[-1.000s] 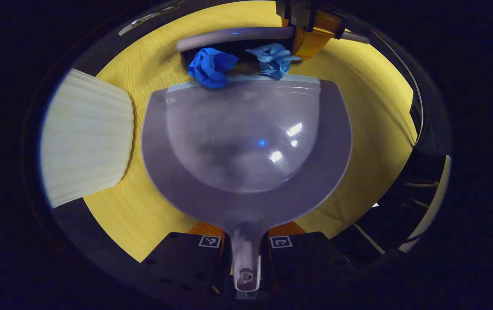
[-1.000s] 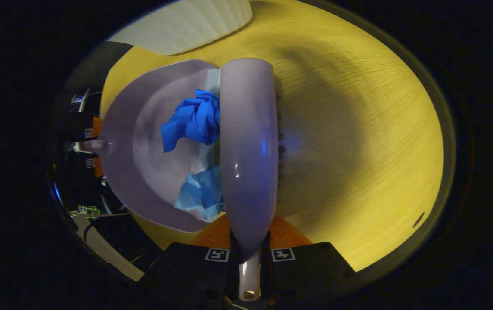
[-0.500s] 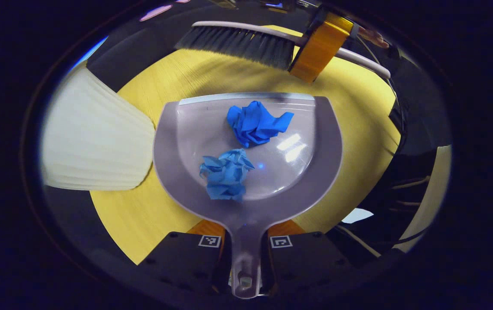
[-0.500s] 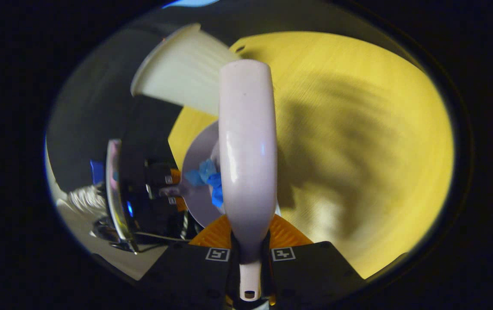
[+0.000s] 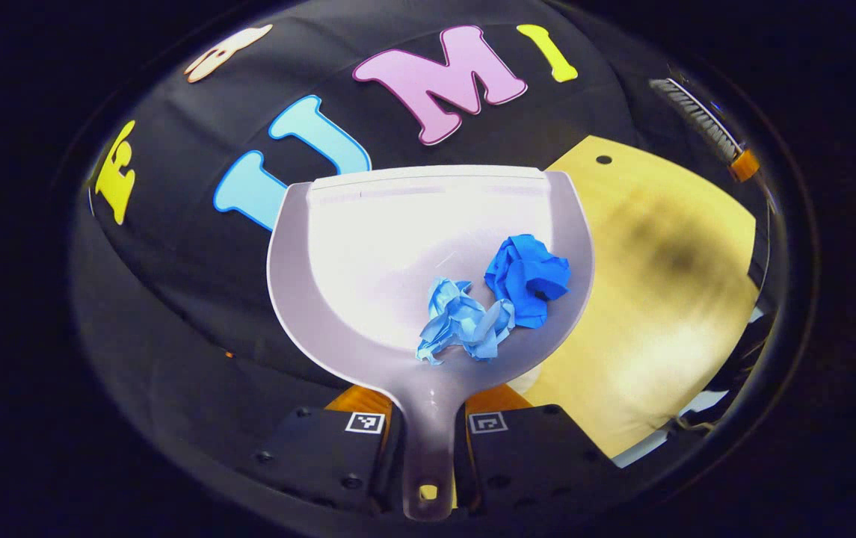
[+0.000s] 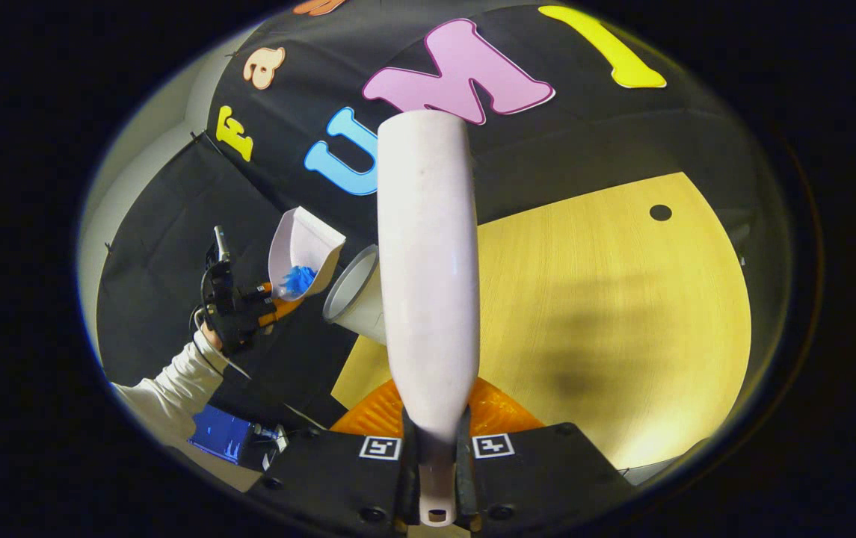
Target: Pick up the small broom and dustpan from the desktop, sweep the trash into the dustpan with the broom, and then empty the trash into the garbage bin.
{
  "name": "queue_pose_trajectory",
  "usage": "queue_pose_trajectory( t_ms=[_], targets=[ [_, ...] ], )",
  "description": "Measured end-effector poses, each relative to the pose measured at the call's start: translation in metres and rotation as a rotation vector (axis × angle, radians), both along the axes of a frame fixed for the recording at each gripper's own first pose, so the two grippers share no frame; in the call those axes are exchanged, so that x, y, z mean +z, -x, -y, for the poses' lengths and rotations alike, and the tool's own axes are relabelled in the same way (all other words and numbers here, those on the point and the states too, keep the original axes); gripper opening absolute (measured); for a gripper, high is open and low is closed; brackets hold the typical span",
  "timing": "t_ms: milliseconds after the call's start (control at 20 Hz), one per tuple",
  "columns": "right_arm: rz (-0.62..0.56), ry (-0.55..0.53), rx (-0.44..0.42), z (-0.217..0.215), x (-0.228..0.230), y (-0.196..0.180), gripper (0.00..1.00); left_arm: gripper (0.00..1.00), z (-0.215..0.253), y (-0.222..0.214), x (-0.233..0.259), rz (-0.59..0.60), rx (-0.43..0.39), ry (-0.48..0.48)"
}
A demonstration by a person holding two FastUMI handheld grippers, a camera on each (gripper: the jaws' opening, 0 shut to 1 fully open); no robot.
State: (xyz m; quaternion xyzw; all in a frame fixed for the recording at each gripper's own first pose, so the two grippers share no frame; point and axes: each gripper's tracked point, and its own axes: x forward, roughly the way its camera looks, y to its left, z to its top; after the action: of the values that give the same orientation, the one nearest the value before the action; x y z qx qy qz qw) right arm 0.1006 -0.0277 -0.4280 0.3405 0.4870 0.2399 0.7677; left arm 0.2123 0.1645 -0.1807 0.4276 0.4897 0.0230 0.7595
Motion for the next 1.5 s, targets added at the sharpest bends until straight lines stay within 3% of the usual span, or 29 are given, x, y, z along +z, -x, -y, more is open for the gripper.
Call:
queue_pose_trajectory(
  t_ms=[100,150,250,350,450,500,700,850,1050,1100,1150,1200,1300,1400,1500],
  targets=[
    [-0.012,0.012,-0.004,0.003,-0.002,0.010,0.20,0.24,-0.001,-0.001,0.005,-0.035,0.000,-0.131],
    [-0.009,0.020,0.003,0.006,0.002,0.017,0.19,0.25,0.000,0.000,0.009,-0.102,-0.015,-0.295],
    [-0.002,0.014,0.005,0.006,0.005,0.020,0.20,0.25,-0.018,0.007,0.010,-0.209,-0.034,-0.476],
    [0.004,0.021,0.010,0.008,0.009,0.031,0.20,0.25,-0.025,0.009,0.014,-0.332,-0.125,-0.682],
    [-0.005,0.036,0.019,0.009,0.006,0.042,0.20,0.27,-0.024,0.003,0.022,-0.379,-0.221,-0.849],
    [-0.014,0.072,0.053,0.008,0.000,0.060,0.19,0.25,-0.024,-0.006,0.034,-0.387,-0.349,-1.069],
    [-0.030,0.093,0.053,0.006,-0.004,0.075,0.20,0.25,-0.026,-0.014,0.042,-0.312,-0.422,-1.168],
    [-0.022,0.096,0.058,0.002,0.002,0.079,0.20,0.25,-0.020,-0.013,0.031,-0.213,-0.390,-1.036],
    [-0.013,0.105,0.058,-0.003,0.009,0.080,0.20,0.25,-0.004,-0.019,0.020,0.061,-0.349,-0.809],
    [0.000,0.105,0.050,-0.006,0.018,0.075,0.20,0.24,0.005,-0.024,0.004,0.204,-0.280,-0.595],
    [0.009,0.113,0.042,-0.007,0.020,0.069,0.20,0.24,0.011,-0.024,-0.006,0.261,-0.239,-0.482],
    [0.012,0.157,-0.008,-0.003,0.019,0.046,0.20,0.24,0.038,-0.024,-0.049,0.339,-0.133,-0.165],
    [-0.002,0.228,-0.050,-0.001,0.014,0.024,0.20,0.24,0.070,-0.015,-0.097,0.317,-0.051,0.084],
    [-0.005,0.271,-0.074,-0.003,0.013,0.008,0.20,0.24,0.130,0.001,-0.148,0.267,-0.023,0.312],
    [-0.029,0.322,-0.099,-0.003,0.001,-0.002,0.20,0.24,0.179,0.025,-0.187,0.204,0.019,0.488]
  ],
)
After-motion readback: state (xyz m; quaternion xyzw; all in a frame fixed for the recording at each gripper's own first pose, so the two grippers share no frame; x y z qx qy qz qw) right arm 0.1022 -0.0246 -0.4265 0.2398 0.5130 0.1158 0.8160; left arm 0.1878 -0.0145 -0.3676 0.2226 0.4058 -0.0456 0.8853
